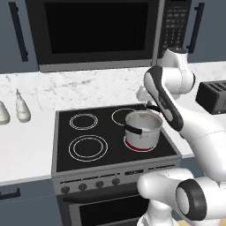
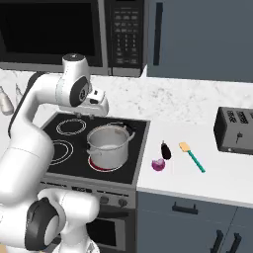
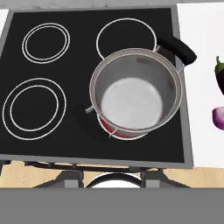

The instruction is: Put the onion and eggplant in the pot. Retrieve the spatula and lightly stir the vegetables in the pot.

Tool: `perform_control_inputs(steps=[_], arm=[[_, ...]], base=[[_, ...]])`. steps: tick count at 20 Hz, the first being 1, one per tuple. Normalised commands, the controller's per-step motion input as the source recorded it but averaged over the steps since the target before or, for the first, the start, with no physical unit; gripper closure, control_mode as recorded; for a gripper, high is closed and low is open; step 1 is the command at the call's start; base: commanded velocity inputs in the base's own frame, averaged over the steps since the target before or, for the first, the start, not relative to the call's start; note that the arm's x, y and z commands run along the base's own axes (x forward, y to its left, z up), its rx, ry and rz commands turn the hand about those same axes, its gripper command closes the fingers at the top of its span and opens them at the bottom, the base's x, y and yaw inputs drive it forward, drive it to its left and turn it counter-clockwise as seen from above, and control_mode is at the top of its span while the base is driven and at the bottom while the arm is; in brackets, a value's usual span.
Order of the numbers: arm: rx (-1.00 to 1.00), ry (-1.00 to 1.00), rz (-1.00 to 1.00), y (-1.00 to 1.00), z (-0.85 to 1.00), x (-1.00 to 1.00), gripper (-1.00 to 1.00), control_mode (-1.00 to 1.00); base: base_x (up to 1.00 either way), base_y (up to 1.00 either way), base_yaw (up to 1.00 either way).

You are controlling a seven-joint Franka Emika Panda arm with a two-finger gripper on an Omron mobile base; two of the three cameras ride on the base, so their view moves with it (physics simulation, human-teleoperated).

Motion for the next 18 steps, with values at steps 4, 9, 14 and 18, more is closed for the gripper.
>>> perform_control_inputs(steps=[4,9,14,18], arm=[[0.0,0.0,0.0,0.0,0.0,0.0,-1.0,1.0],[0.0,0.0,0.0,0.0,0.0,0.0,-1.0,1.0],[0.0,0.0,0.0,0.0,0.0,0.0,-1.0,1.0],[0.0,0.0,0.0,0.0,0.0,0.0,-1.0,1.0]], base=[[0.0,-0.6,0.0],[0.06,-0.86,0.0],[0.07,-0.1,0.0],[0.35,0.28,-0.01]])
